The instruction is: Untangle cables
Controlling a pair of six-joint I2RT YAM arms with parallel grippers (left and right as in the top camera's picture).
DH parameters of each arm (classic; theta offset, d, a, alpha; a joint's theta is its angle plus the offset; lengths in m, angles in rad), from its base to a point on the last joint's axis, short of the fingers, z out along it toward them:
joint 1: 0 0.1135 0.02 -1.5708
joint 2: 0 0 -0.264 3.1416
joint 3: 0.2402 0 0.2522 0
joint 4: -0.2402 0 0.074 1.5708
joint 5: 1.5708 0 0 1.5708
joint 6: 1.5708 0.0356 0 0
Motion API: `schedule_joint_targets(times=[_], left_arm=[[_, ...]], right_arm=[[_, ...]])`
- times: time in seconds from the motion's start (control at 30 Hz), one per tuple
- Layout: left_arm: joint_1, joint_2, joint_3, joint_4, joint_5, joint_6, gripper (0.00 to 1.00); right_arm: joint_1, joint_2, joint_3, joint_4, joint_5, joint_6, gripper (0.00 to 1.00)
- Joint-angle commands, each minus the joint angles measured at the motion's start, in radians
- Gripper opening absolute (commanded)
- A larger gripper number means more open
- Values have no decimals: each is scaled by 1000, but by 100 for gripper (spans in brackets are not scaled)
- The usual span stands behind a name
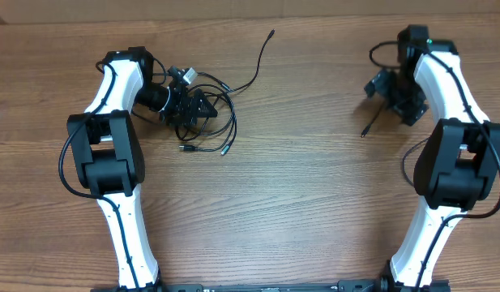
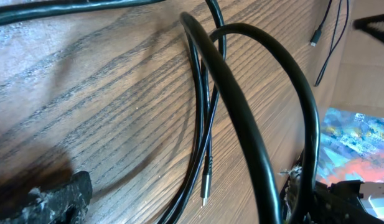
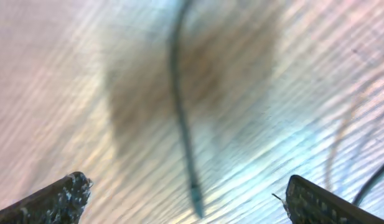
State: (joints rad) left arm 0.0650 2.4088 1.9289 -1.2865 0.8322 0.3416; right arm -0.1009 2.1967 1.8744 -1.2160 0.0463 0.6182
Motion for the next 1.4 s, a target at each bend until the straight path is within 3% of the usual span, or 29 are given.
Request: schedule_joint_targets(times=[0.0,0.03,0.07,0.17,0.23,0.4,0.63,0.67,0.7,0.77,1.03,1.2,1.37], left_arm=[[-10,-5,4,2,-2,-10,100],[-10,-5,4,2,-2,-10,100],[-10,-5,4,2,-2,-10,100],[-10,-5,4,2,-2,-10,100],[-10,-5,4,2,-2,-10,100],[-13,-5,4,2,-2,-9,100],[-14,-5,4,1,-2,-10,100],[-14,-5,4,1,-1,-10,90],[-16,-5,3,1,-2,-9,65],[-21,-5,4,1,-1,-9,4],[-58,-5,4,-16,0,-7,4],[-76,-20,9,-97,101,134,4],[-74,-106,14,-127,126,123,4]], right_arm=[[23,3,38,-3,-143,-84,99],[29,4,37,-2,-190,-116,95],[35,5,35,-1,-218,-134,84],[59,5,19,4,-221,-145,26],[77,5,0,16,-212,-145,6],[125,6,-67,52,-119,-145,4],[157,6,-174,78,-84,-145,10],[160,6,-187,79,-104,-145,10],[164,6,-197,78,-127,-145,9],[175,6,-220,79,-186,-145,6],[254,6,-320,122,-303,-144,4],[336,6,-422,229,-303,-144,4],[382,6,-468,293,-303,-92,4]])
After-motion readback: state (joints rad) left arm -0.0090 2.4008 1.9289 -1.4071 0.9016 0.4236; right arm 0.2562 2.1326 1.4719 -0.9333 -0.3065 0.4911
